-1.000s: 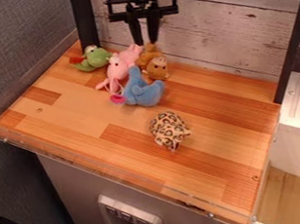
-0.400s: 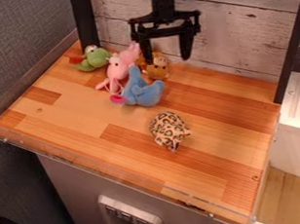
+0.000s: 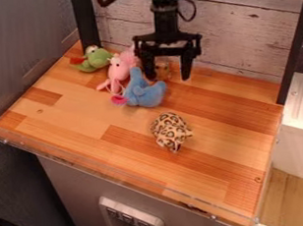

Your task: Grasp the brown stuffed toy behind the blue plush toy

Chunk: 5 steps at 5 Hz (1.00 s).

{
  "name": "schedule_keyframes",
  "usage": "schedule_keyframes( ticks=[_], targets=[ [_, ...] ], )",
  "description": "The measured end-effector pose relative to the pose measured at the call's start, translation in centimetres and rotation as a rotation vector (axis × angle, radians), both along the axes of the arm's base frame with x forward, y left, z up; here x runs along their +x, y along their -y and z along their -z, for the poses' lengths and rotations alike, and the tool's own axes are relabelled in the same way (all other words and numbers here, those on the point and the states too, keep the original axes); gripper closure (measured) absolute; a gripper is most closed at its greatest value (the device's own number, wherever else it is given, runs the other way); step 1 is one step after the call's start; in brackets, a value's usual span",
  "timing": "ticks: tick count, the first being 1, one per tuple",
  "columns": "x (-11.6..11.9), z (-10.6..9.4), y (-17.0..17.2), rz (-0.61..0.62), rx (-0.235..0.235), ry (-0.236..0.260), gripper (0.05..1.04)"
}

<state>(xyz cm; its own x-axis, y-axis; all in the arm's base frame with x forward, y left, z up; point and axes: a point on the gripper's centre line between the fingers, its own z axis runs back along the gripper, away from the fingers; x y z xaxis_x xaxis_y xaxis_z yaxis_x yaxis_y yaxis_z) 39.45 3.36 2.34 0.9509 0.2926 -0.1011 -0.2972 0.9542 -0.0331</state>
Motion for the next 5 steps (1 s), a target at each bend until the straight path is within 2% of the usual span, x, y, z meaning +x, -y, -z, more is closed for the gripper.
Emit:
schedule_keyframes(
  ticks=[1, 2, 3, 4, 5],
  targets=[
    [0.2, 1.2, -0.1, -0.023, -0.003, 0.004, 0.085],
    [0.3, 1.4, -0.6, -0.113, -0.002, 0.017, 0.085],
    [0.1, 1.7, -1.1, -0.225, 0.001, 0.018, 0.133],
    [-0.1, 1.7, -1.6, -0.290, 0.001, 0.018, 0.435],
    [-0.4, 1.8, -2.1, -0.305, 0.001, 0.016, 0.721]
  ],
)
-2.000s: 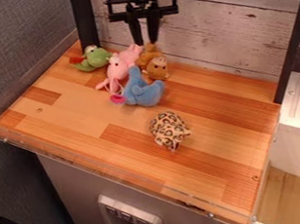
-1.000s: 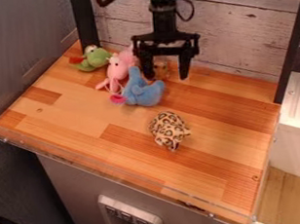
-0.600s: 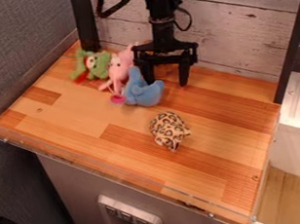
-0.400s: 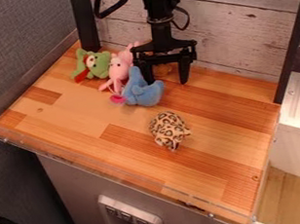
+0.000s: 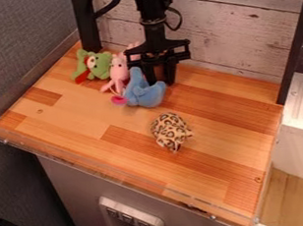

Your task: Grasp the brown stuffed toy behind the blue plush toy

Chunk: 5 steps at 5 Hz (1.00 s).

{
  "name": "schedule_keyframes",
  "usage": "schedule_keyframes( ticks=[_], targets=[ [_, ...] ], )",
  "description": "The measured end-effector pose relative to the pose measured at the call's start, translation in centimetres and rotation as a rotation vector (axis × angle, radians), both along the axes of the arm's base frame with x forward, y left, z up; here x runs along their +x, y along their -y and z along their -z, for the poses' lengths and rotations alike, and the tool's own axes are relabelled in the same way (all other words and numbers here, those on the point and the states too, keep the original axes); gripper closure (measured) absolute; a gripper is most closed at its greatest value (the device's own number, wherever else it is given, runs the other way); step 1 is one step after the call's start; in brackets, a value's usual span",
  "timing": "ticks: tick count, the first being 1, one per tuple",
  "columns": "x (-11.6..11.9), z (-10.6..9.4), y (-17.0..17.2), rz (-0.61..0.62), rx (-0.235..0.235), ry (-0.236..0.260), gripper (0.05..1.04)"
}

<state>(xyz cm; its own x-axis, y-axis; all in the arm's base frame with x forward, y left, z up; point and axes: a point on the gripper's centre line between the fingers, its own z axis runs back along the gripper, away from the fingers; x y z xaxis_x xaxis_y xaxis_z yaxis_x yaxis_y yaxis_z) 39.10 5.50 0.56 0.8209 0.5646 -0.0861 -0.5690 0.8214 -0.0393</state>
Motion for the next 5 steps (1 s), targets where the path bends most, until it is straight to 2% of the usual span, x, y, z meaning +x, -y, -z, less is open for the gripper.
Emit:
schedule_keyframes(
  ticks=[1, 2, 4, 5],
  targets=[
    [0.17, -0.28, -0.33, 0.053, -0.004, 0.004, 0.932],
    [0.21, -0.29, -0.46, 0.147, -0.009, 0.010, 1.022],
    [0.56, -0.31, -0.82, 0.238, -0.015, 0.004, 1.028],
    [0.20, -1.14, -1.17, 0.365, -0.026, -0.033, 1.028]
  ],
)
